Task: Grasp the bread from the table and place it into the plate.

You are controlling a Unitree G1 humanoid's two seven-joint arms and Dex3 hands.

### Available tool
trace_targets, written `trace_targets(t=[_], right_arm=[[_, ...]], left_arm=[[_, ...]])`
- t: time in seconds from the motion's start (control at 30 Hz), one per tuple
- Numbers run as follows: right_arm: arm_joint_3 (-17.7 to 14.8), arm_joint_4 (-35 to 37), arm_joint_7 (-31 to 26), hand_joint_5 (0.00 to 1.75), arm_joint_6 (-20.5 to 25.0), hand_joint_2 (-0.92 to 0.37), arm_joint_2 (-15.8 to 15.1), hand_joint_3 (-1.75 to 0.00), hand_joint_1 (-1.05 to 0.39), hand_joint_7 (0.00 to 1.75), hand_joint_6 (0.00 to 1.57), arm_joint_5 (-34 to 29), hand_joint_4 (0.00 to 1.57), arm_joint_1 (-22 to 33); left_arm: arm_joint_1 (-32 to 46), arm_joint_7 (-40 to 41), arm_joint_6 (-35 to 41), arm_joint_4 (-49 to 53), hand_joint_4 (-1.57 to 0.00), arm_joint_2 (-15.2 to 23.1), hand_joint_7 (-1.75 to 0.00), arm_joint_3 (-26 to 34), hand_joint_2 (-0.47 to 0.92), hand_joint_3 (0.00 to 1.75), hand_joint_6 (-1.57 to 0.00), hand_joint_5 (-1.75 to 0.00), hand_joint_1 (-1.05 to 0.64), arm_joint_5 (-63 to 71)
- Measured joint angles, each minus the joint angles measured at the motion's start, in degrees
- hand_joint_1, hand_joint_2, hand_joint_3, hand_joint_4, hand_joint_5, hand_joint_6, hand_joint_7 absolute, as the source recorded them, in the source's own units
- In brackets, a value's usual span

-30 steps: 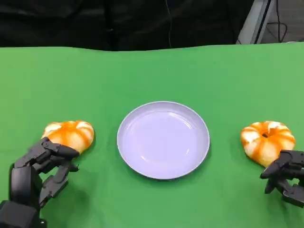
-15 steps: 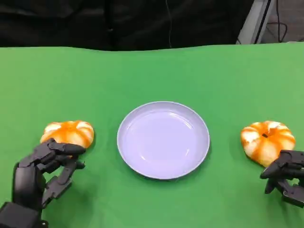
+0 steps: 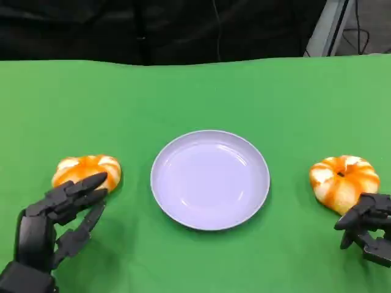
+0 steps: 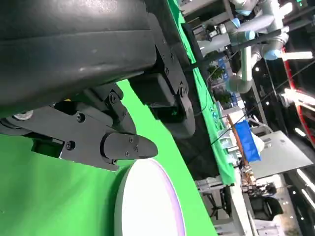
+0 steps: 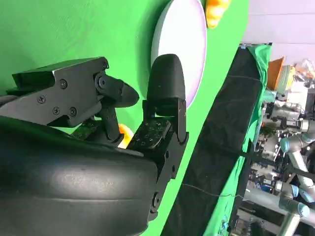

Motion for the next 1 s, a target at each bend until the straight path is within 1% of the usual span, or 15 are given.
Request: trace_targets(t=[0.1,0.23,0.3,0.43,0.53,0.73,0.8,0.9,0.93,1.0], right_arm=[[0.0,0.0,-0.01,1.39,0.06,-0.81,0.0,-0.7,0.1,0.99,0.94,0.0,0.89,0.0],[0.0,-0.01,-0.04,1.39,0.13,-0.81,0.0,-0.7,0.11,0.98,0.94,-0.02,0.89,0.0],[0.0,-0.02,0.02,1.39,0.36,-0.81,0.0,-0.69,0.11,0.98,0.94,0.02,0.89,0.0],[0.0,-0.03,0.07,1.39,0.43,-0.81,0.0,-0.69,0.1,0.99,0.93,0.02,0.88,0.0],[0.0,-0.03,0.33,1.4,0.41,-0.8,0.0,-0.7,0.11,0.99,0.94,0.05,0.89,0.0],[0.0,-0.06,0.4,1.4,0.37,-0.8,0.0,-0.72,0.1,0.99,0.94,0.05,0.88,0.01],[0.0,-0.07,0.33,1.4,0.15,-0.79,0.0,-0.72,0.1,0.99,0.94,0.03,0.89,0.02],[0.0,-0.07,-0.03,1.39,0.01,-0.79,0.0,-0.72,0.1,0.99,0.94,-0.06,0.89,0.04],[0.0,-0.07,-0.06,1.39,0.0,-0.79,0.0,-0.73,0.1,0.99,0.94,-0.06,0.89,0.04],[0.01,-0.08,0.07,1.4,0.01,-0.79,0.0,-0.73,0.1,0.99,0.94,0.0,0.88,0.04]], left_arm=[[0.03,2.55,0.02,-1.09,-0.71,0.94,0.0,-0.07,0.92,0.23,-0.66,0.0,-0.2,2.87],[0.39,10.1,1.35,-3.13,-0.68,3.94,0.0,-0.65,0.92,0.15,-0.65,0.0,-0.31,12.1],[0.83,14.4,3.14,-4.56,-0.69,5.23,0.0,-1.05,0.92,0.11,-0.65,0.0,-0.32,16.24],[1.46,23.23,7.88,-7.73,-0.68,7.42,0.0,-2.96,0.92,0.09,-0.63,0.0,-0.4,25.28],[1.6,27.84,11.74,-9.22,-0.67,8.81,0.0,-4.64,0.92,0.08,-0.61,0.0,-0.46,29.61],[1.39,33.79,17.5,-9.51,-0.66,11.11,0.0,-8.26,0.91,0.03,-0.55,0.0,-0.57,34.0],[0.51,35.09,18.96,-8.51,-0.61,11.79,0.0,-9.75,0.9,0.01,-0.49,0.0,-0.61,34.77],[-1.2,37.32,21.02,-6.63,-0.59,13.26,0.0,-12.55,0.87,0.0,-0.46,0.0,-0.62,37.14],[-1.9,38.19,21.62,-5.9,-0.56,13.65,0.0,-13.41,0.86,0.0,-0.44,0.0,-0.63,37.89],[-3.49,40.02,22.84,-4.35,-0.46,14.46,0.0,-15.28,0.84,0.0,-0.38,0.0,-0.65,39.08]])
